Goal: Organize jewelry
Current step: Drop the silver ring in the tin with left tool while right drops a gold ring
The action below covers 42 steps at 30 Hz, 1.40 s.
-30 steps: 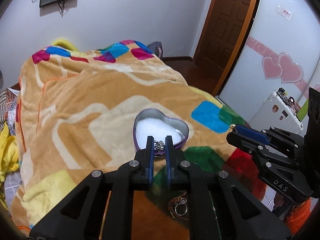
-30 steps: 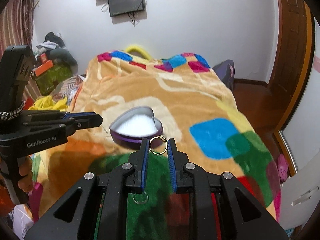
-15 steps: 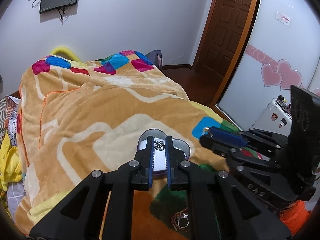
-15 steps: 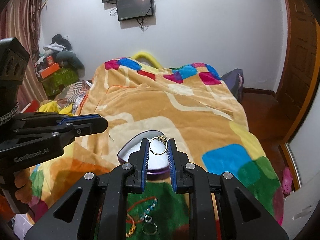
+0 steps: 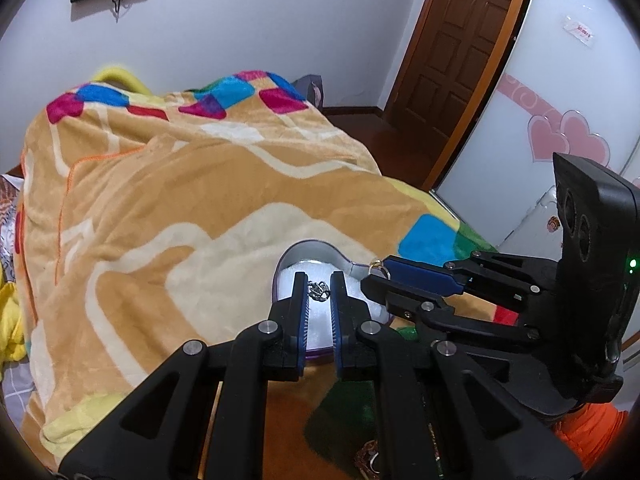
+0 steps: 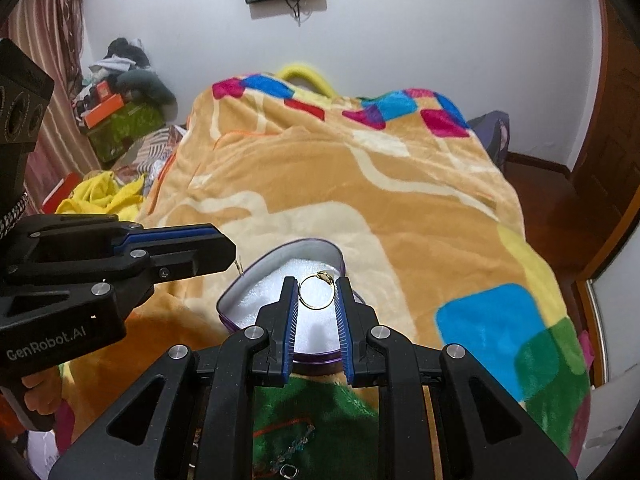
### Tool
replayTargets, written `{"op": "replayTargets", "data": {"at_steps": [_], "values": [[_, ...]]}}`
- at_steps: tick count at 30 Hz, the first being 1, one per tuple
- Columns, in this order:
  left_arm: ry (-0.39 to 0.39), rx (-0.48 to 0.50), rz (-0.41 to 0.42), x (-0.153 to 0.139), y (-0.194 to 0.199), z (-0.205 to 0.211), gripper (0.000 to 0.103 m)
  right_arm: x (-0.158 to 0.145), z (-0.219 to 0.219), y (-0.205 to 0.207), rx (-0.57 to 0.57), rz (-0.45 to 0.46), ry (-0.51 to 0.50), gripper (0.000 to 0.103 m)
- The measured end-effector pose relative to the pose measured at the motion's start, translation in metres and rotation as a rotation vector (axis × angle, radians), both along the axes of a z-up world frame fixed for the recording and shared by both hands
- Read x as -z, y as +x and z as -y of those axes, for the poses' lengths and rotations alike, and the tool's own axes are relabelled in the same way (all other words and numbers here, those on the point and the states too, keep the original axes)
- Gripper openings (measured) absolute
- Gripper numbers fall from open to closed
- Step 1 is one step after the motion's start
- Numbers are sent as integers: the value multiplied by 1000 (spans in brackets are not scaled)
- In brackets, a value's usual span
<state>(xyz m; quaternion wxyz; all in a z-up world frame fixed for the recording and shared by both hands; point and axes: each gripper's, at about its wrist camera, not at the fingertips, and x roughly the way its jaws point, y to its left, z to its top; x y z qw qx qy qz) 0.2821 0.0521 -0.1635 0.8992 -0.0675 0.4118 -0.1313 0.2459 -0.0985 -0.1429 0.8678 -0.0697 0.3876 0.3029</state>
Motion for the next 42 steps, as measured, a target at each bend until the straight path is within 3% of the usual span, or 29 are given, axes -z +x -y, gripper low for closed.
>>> {"op": "replayTargets", "data": {"at_steps": [10,22,27,31,38,42], "values": [[-3,17,-46,16,9,2,9,12,-4,9,-23,-50,-37,17],[8,2,-45,10,5,0,9,13,-8,9,-31,-61,-73,17],[19,-12,-19,-3,-5,-4,10,4,-3,3,-24,-44,-78,24],[35,-22,4,-14,-16,-6,19,-8,4,-4,-6,-20,-69,25],[61,-17,20,-26,-39,-5,19,-30,20,-21,28,16,-37,26],[68,-10,14,-26,-51,-2,19,-38,28,-33,47,33,-31,33]]}}
